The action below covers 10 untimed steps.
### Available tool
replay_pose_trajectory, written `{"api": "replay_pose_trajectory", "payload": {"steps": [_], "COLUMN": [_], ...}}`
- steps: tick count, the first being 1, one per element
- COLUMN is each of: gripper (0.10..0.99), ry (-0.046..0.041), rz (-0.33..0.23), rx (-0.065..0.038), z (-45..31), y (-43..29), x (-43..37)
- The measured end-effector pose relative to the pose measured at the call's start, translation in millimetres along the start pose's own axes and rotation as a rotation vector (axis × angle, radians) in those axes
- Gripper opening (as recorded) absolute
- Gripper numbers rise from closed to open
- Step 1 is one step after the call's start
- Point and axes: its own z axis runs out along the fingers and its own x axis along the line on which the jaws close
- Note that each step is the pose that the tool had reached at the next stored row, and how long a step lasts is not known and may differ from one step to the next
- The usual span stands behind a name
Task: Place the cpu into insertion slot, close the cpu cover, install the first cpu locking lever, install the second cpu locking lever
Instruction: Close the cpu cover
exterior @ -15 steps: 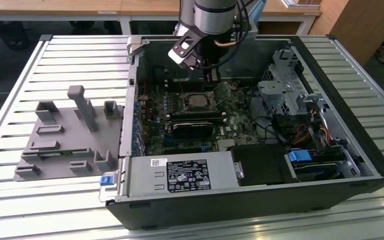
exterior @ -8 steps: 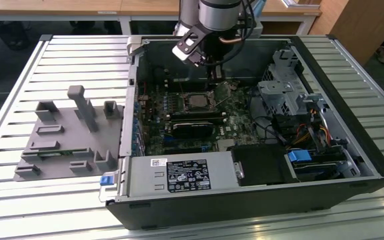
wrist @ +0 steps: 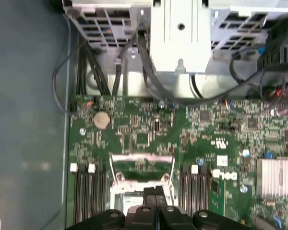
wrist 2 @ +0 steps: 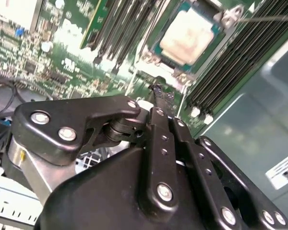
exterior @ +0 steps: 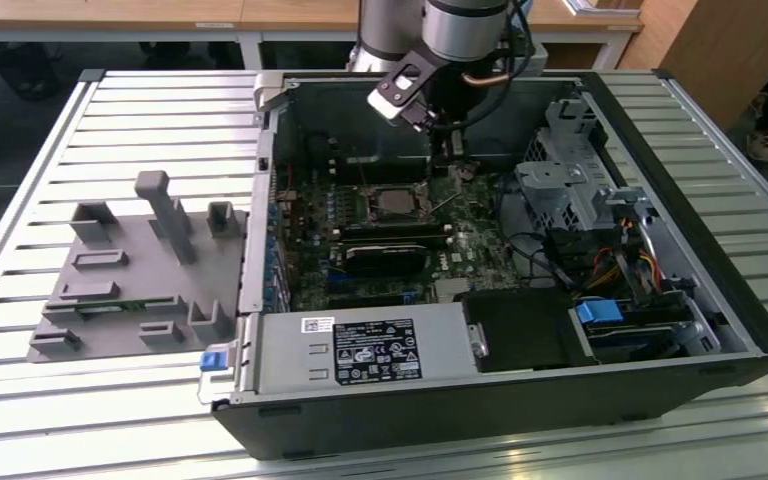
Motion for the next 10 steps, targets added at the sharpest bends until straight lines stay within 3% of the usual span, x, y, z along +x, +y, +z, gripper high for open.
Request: {"api": "replay_pose_trajectory", "payload": {"steps": [5, 10], "gripper": [0.106, 0.106], "ry": [0.0003, 0.0003], "rz": [0.0, -0.002], "rx": [0.007, 0.01], "z": [0.6, 1.2], "y": [13.5, 21.2], "x": [0.9, 3.0]}}
